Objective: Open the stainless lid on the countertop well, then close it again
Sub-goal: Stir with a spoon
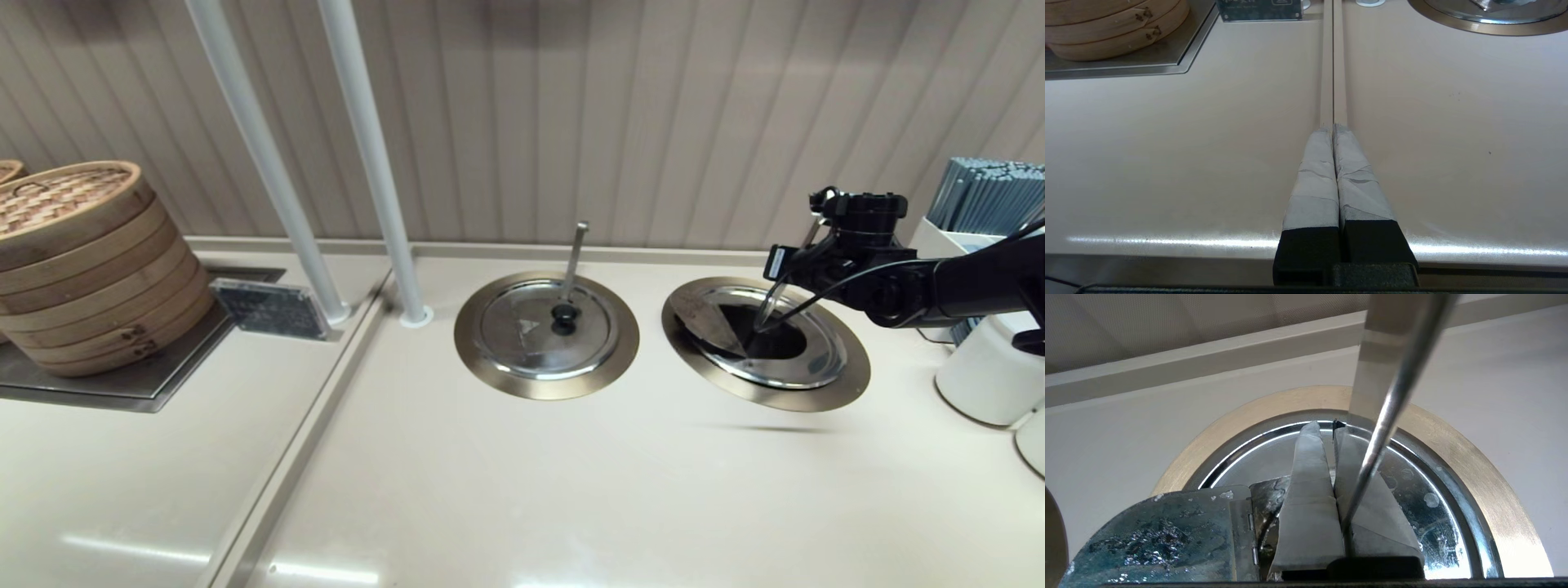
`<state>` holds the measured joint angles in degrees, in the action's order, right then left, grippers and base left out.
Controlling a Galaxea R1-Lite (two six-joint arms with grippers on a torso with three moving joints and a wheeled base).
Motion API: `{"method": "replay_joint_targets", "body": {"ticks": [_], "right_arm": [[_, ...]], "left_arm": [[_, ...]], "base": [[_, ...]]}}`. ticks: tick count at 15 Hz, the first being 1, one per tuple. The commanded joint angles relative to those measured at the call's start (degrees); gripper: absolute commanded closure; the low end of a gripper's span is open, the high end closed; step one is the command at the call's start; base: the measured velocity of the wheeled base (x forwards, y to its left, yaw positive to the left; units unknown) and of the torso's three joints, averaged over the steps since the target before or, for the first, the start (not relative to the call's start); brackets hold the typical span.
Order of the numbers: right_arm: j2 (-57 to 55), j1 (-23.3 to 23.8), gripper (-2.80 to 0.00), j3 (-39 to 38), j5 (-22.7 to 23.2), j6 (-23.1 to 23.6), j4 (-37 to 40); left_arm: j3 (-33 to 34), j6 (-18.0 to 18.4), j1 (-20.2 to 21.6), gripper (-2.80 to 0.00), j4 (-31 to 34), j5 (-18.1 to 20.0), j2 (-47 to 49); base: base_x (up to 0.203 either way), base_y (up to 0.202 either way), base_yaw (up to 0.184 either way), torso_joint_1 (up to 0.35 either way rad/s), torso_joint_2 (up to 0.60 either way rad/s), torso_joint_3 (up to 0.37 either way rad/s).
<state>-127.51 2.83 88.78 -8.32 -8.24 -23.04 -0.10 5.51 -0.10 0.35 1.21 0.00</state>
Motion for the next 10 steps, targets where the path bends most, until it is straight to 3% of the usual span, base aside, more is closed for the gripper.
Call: {"method": "replay_joint_targets", "body": {"ticks": [1, 10], "right_arm": [[-0.8, 0.4, 0.00, 0.3, 0.0, 0.6, 1.2], [-6.1, 3.0, 0.00, 4.3, -0.1, 1.0, 1.5]], "left_arm": [[0.0, 0.0, 0.0, 0.00, 0.0, 0.0, 0.0], [0.1, 0.0, 0.0, 0.00, 0.0, 0.0, 0.0]], "base": [[0.000, 0.000, 0.000, 0.000, 0.00, 0.000], [0.000, 0.000, 0.000, 0.000, 0.00, 0.000]]}}
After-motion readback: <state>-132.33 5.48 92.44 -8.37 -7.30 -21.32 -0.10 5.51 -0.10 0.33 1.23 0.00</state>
